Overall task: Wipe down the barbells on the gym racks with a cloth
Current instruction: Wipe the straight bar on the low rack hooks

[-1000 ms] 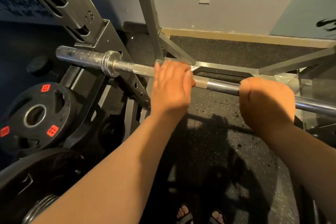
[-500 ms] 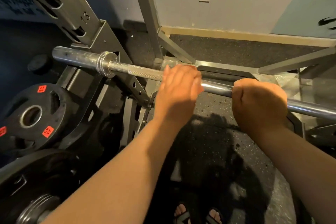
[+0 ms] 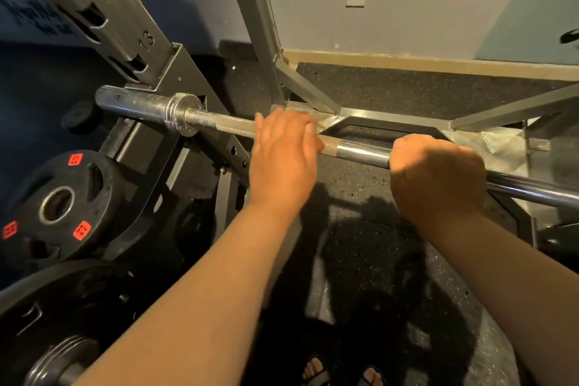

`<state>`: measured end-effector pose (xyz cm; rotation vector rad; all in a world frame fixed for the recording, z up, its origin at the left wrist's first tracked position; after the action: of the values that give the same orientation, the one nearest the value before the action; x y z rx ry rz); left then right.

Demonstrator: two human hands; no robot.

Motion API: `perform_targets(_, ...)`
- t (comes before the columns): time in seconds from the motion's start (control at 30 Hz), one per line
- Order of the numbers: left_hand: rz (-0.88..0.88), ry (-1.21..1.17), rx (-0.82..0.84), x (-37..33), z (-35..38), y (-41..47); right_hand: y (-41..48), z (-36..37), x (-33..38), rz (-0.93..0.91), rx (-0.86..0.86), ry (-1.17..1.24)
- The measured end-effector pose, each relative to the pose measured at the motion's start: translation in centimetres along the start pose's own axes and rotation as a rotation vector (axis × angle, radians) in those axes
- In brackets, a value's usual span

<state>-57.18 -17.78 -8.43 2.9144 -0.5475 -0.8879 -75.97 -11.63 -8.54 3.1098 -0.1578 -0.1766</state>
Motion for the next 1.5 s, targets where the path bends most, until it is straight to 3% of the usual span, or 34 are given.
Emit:
perform_targets(0.2,-0.222,-0.141,-0.146,-2.3,2.1,0.9,0.6,0.3,-0.6,0.007,-0.043,-0.008)
perform_targets(0.3,-0.076,-0.103,-0.036,-4.7,3.9,0.4,0.8,0.4,-0.9,0.03,-0.069,0.031)
perform_targets(0.43,0.091,-0.078,0.119,-2.9,2.4,0.1,1.1,0.9,-1.0,0.054,-0.051,-0.012)
perform_targets(0.6,-0.057,-0.116,-0.074,2.2,-0.8,1.2,1.2,0.5,-0.7,0.053,-0.016,0.026)
perform_targets(0.7,-0.161,-0.142,-0.154,1.4,0.2,1.6,1.7,0.3,-0.7,0.072,0.033,0.006)
perform_targets(0.77,-0.142,-0.127,-0.135,-0.1,1.2,1.5,1.8,0.1,-1.0,0.107,0.019,0.054)
perform_targets(0.9,0.065,-0.102,0.01,-0.6,1.2,1.4,2.0,-0.2,-1.5,0.197,-0.041,0.226)
perform_targets(1.03,0.198,0.084,0.089,1.2,0.1,1.9,2.1,0.1,-1.4,0.235,0.008,0.247)
perform_targets(1.1,0.171,0.178,0.042,0.3,0.9,1.6,2.1,0.0,-1.5,0.246,0.054,0.197)
perform_targets(1.2,0.02,0.052,-0.023,0.1,1.8,1.5,3.2,-0.4,1.0,0.169,0.158,0.216)
perform_targets(1.3,0.111,0.072,0.029,1.2,1.5,1.6,4.4,-1.7,6.4,0.084,0.172,0.306)
perform_targets(1.4,0.228,0.126,0.116,2.4,0.2,1.2,5.0,-1.2,8.2,0.148,0.157,0.28)
perform_targets(1.5,0.14,0.109,0.084,5.0,-1.6,1.0,4.3,-0.2,7.7,0.181,0.11,0.282)
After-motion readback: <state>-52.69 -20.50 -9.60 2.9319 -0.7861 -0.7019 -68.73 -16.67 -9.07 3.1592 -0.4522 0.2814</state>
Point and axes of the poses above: each hand's wrist, its own y-axis towards the middle knuckle, its own z-axis out of the palm, x = y × z, the point moved 5 cm from there along y, towards the middle knuckle, and after that the axes turned 12 degrees about x, right-handed, at the moved point
